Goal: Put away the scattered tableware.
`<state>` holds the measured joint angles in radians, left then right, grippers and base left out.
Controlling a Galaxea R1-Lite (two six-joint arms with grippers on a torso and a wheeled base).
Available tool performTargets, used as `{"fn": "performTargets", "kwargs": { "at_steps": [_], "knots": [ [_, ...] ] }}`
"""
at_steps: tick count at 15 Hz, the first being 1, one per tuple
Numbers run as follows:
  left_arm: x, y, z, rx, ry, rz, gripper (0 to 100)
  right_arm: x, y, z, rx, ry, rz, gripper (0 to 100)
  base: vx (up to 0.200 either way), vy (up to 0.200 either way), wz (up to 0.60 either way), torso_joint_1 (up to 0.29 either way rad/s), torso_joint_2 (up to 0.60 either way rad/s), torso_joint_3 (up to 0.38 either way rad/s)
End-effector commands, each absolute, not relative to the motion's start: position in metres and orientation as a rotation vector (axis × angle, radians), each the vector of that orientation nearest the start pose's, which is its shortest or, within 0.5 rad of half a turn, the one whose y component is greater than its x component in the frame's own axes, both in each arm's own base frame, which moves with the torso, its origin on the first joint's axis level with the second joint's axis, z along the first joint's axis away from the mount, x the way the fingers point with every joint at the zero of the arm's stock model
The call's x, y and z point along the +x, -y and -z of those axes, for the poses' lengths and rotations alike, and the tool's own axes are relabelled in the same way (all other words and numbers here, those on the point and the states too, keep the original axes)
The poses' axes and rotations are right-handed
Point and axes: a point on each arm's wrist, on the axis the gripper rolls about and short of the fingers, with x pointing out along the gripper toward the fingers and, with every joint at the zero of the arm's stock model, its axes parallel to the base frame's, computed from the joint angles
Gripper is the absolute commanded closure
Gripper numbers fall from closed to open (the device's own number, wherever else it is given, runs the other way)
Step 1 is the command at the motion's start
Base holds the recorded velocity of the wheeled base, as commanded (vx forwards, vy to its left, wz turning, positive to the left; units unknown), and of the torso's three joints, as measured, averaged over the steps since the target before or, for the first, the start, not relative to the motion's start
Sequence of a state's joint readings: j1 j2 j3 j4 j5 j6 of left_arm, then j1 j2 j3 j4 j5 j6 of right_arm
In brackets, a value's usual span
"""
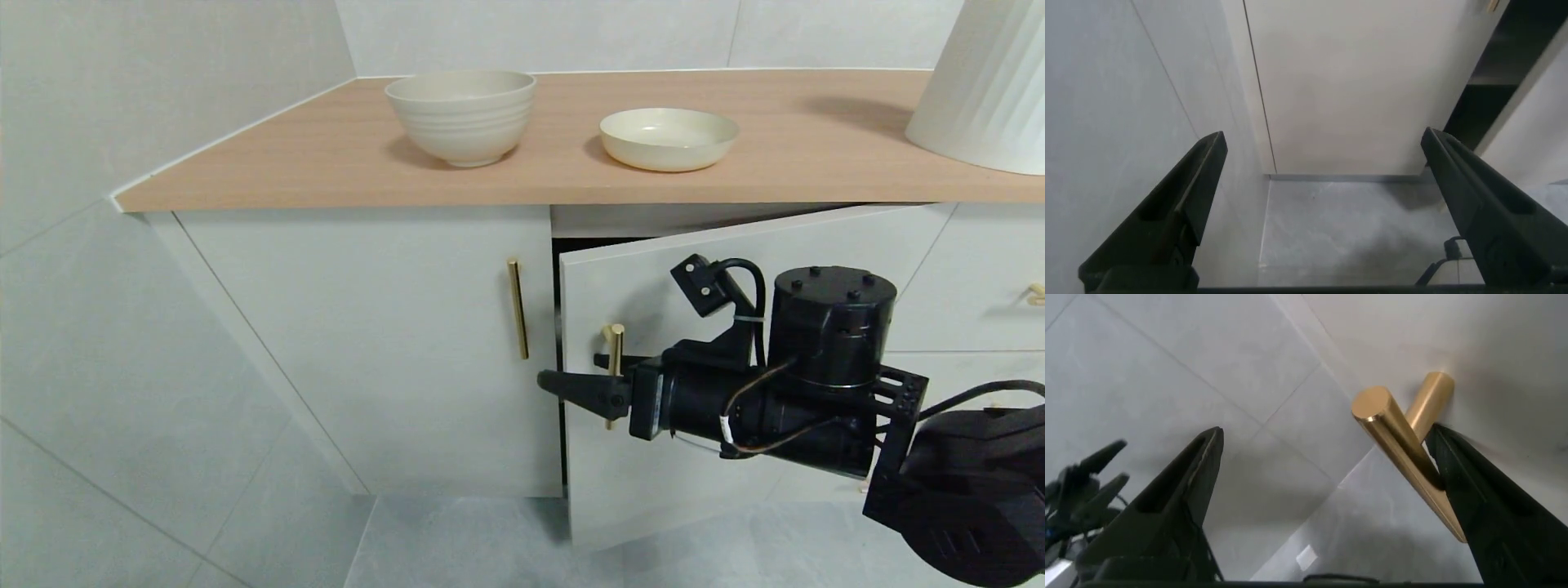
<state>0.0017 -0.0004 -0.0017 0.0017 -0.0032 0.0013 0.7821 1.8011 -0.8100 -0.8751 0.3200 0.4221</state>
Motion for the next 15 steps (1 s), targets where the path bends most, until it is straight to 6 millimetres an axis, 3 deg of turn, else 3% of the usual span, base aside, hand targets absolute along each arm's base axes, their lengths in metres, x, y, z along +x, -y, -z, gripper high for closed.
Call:
{"fn": "performTargets", "kwargs": {
  "at_steps": [1,8,12,13,15],
  "knots": [
    [-0.023,0.0,-0.076,0.002,0.0,0.002,0,0.215,-0.237,-0.173,0.345,-0.377,-1.097,0,0.0,0.0,0.0,0.0,0.0,0.0],
    [-0.023,0.0,-0.076,0.002,0.0,0.0,0,0.171,-0.201,-0.171,0.334,-0.427,-1.164,0,0.0,0.0,0.0,0.0,0.0,0.0],
    [-0.023,0.0,-0.076,0.006,0.0,0.002,0,0.16,-0.193,-0.167,0.331,-0.45,-1.183,0,0.0,0.0,0.0,0.0,0.0,0.0],
    [-0.024,0.0,-0.079,0.003,0.018,0.002,0,0.158,-0.191,-0.168,0.331,-0.448,-1.188,0,0.0,0.0,0.0,0.0,0.0,0.0],
    [-0.036,0.001,-0.117,-0.004,0.127,0.059,0,0.155,-0.189,-0.169,0.331,-0.444,-1.191,0,0.0,0.0,0.0,0.0,0.0,0.0]
  ]
}}
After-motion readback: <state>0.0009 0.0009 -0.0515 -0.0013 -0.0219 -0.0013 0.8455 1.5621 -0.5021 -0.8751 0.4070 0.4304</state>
